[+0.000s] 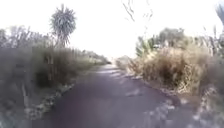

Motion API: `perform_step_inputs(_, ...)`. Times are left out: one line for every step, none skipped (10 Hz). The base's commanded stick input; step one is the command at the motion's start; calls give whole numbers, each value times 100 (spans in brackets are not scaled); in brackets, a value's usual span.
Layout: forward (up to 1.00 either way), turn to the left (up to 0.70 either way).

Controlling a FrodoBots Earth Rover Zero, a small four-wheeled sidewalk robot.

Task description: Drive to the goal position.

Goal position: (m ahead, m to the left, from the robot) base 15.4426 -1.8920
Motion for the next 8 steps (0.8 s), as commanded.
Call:
perform_step_inputs(76,0)
perform_step_inputs(22,0)
perform_step_inputs(0,0)
perform_step_inputs(0,0)
perform_step_inputs(0,0)
perform_step_inputs(0,0)
perform_step_inputs(0,0)
perform_step_inputs(0,0)
